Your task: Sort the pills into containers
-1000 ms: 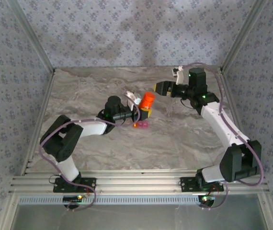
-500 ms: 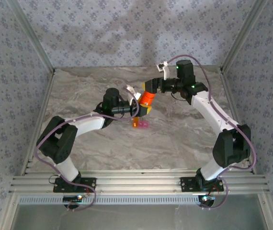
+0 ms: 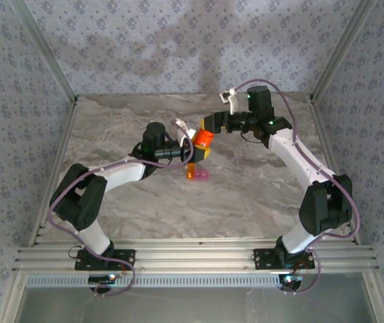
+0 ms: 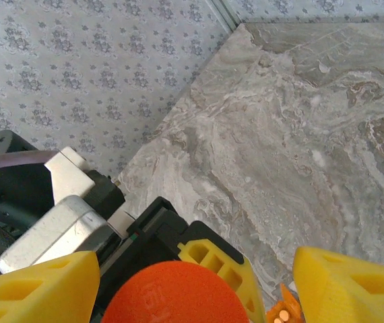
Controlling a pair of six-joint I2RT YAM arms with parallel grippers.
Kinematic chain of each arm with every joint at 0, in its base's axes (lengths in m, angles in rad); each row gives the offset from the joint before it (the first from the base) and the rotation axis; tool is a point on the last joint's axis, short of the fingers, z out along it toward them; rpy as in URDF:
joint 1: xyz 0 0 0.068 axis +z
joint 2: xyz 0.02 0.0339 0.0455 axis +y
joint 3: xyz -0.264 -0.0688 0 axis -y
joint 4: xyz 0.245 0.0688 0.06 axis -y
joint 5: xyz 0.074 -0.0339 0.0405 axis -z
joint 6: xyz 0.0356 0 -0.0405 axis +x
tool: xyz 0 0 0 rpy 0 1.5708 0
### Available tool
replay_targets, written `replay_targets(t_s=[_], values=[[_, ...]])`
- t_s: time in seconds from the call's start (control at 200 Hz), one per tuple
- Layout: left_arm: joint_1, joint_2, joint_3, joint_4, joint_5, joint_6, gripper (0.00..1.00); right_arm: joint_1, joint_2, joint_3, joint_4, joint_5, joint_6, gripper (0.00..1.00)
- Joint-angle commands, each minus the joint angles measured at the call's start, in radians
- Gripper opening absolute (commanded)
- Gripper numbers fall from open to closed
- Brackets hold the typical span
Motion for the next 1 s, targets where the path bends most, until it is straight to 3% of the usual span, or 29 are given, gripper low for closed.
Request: replay_targets(t_s=[0.0,0.155,0.41,0.625,0.82,0.995], values=[[0.007,-0.044,0.02,0.015,0.033,0.018,0.0,-0.006,-0.024,-0.015,-0.034,-0.012,-0.027,0.76],[0.008,-0.043,0.02,0.014,0.035,0.021,0.0,-0.006,-0.028,-0.015,-0.042,-0.015,-0.028,0.7],[0.011,-0.043,0.02,0.018,0.029,0.02,0.0,0.004,-0.023,-0.013,-0.052,-0.023,-0.028,0.46],[0.013,-0.046,0.02,0.044,-0.014,0.01,0.0,0.033,-0.026,-0.046,-0.037,0.02,-0.001,0.39],[0.012,-0.055,0.006,0.094,-0.107,-0.002,0.0,0.071,-0.052,-0.163,0.083,0.214,0.162,0.32],[0.012,-0.066,-0.01,0.141,-0.166,-0.011,0.0,0.134,-0.08,-0.294,0.218,0.417,0.333,0.32]])
